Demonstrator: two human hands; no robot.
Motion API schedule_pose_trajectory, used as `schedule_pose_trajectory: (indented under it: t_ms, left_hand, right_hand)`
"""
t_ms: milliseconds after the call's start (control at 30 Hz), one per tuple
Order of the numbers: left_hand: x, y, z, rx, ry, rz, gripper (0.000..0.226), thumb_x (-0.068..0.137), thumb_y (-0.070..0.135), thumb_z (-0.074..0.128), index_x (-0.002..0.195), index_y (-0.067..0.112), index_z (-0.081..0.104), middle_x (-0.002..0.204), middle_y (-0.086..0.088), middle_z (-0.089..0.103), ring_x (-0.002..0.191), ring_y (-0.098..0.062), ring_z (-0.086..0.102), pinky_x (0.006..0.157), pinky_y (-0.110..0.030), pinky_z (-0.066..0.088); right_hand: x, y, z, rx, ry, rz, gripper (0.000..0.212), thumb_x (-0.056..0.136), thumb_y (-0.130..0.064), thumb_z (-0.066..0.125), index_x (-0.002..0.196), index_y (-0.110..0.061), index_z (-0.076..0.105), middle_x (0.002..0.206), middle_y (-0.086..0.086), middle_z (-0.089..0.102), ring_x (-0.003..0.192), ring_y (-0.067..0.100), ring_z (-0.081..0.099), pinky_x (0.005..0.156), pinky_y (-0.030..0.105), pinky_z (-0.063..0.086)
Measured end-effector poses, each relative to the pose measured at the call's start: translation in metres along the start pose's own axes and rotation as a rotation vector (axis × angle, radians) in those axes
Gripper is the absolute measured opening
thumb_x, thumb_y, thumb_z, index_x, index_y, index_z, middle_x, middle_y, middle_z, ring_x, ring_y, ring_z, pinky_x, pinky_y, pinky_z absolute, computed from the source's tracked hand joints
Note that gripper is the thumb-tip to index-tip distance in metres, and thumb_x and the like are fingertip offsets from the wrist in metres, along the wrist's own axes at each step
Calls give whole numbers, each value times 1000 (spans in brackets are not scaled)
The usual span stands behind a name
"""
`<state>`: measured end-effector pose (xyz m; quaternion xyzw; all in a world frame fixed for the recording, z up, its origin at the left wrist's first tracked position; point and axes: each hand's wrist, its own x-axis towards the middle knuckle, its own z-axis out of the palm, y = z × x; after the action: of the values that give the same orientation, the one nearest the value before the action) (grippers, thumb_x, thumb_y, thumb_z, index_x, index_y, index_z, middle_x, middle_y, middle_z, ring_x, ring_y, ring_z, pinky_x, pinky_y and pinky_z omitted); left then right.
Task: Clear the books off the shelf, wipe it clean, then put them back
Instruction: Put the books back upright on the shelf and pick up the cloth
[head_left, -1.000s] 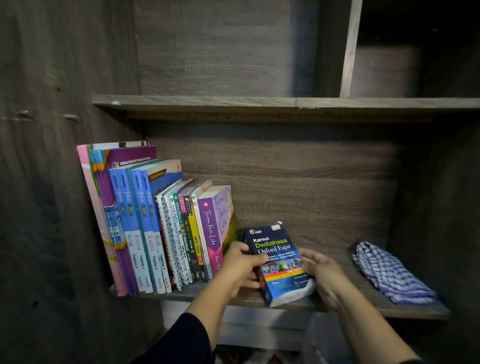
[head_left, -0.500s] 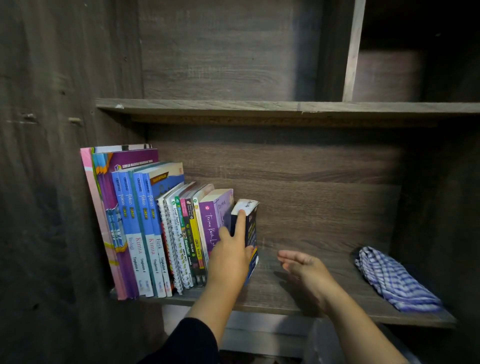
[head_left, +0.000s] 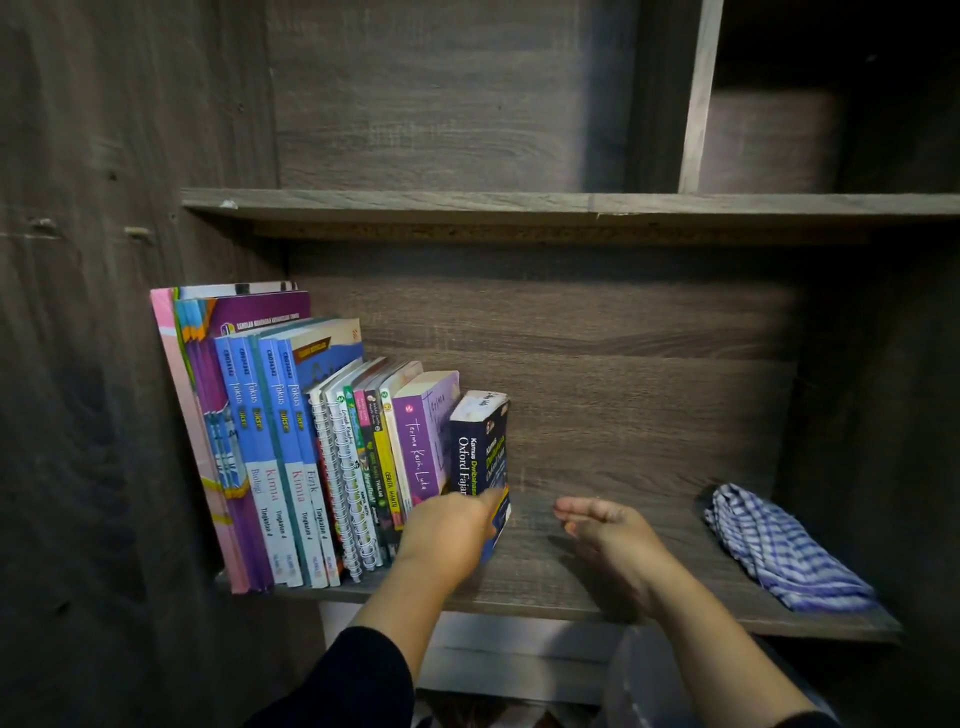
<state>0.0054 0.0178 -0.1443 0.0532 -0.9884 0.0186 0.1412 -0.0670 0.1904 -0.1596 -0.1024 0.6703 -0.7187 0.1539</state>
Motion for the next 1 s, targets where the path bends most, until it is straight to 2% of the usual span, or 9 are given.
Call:
schedule_pose_trajectory:
  t_ms: [67,133,267,467,567,633,767,933,1000]
  left_hand:
    - [5,-4,4,-122,-24,-120,54,97,24,46,145,39,27,119,-9,64,104,-30,62,84,-37,52]
    - [7,-3,8,-204,-16,-175,57,97,22,47,146,39,26,118,-11,64,102,-30,62,84,-39,53]
    - [13,4,12,-322,27,-236,54,97,21,47,146,37,30,125,-15,60,103,-32,61,85,-41,54]
    - [12,10,8,-423,38,-264,54,94,23,50,143,38,35,126,-10,60,86,-32,69,76,-41,59]
    - [11,15,5,-422,36,-254,53,94,25,51,142,41,36,121,-7,63,76,-28,69,73,-38,59]
    - [12,19,1,-426,45,-241,52,94,26,51,142,41,37,123,-7,62,80,-28,69,74,-37,59]
    - [11,26,-1,-438,63,-217,52,94,26,52,142,42,36,130,-6,58,88,-30,68,74,-39,59]
    - [14,17,-7,-328,126,-245,52,97,30,45,143,47,29,128,-9,58,107,-31,60,82,-37,54]
    - [13,9,-9,-301,144,-290,51,99,32,42,144,49,24,121,-9,62,103,-30,61,78,-37,52]
  right_hand:
    - [-2,0,0,7,2,4,26,90,11,48,97,-8,66,90,4,67,76,17,59,71,30,48]
    - [-4,0,-2,30,-1,14,27,90,11,47,102,-5,65,89,3,66,74,16,59,67,29,47]
    - [-9,-2,-12,74,2,39,28,91,11,45,91,-10,64,91,4,65,79,21,60,66,31,46]
    - [-13,-4,-30,35,40,23,27,91,11,46,93,-8,65,90,4,66,73,20,62,63,29,50]
    - [-13,-5,-31,32,45,20,28,91,10,46,90,-11,65,93,4,67,80,24,62,65,30,50]
    - [-13,-5,-29,45,44,25,27,91,10,46,94,-9,65,94,5,67,86,27,61,67,32,50]
    - [-15,-4,-24,35,23,25,28,91,11,46,91,-11,64,92,4,66,76,20,61,60,26,51]
    - [-15,-2,-22,19,10,24,29,91,11,47,87,-12,64,93,4,65,85,22,59,68,31,49]
    - [-16,-3,-23,8,14,21,28,91,11,47,88,-12,64,93,4,65,88,23,59,68,31,49]
